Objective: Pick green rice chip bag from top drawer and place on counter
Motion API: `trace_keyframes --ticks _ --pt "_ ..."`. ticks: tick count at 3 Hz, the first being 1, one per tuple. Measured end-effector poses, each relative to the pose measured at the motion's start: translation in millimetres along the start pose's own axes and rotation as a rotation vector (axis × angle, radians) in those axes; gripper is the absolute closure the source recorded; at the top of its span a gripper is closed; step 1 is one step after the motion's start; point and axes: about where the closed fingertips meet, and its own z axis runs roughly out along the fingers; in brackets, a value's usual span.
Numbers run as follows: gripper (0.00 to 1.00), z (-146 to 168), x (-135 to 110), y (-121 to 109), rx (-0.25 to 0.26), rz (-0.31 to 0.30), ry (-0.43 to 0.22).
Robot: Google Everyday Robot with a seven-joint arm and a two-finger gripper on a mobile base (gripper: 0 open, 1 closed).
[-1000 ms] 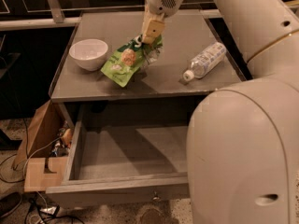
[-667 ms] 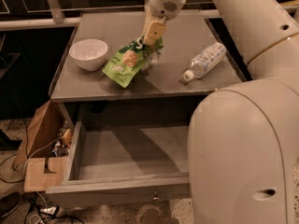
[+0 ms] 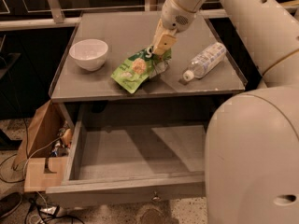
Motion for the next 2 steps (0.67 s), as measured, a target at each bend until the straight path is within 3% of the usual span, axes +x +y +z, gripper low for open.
trace_keyframes --ticks 2 --pt "1.0 13.9 22.0 2.5 -0.005 0.032 -0.065"
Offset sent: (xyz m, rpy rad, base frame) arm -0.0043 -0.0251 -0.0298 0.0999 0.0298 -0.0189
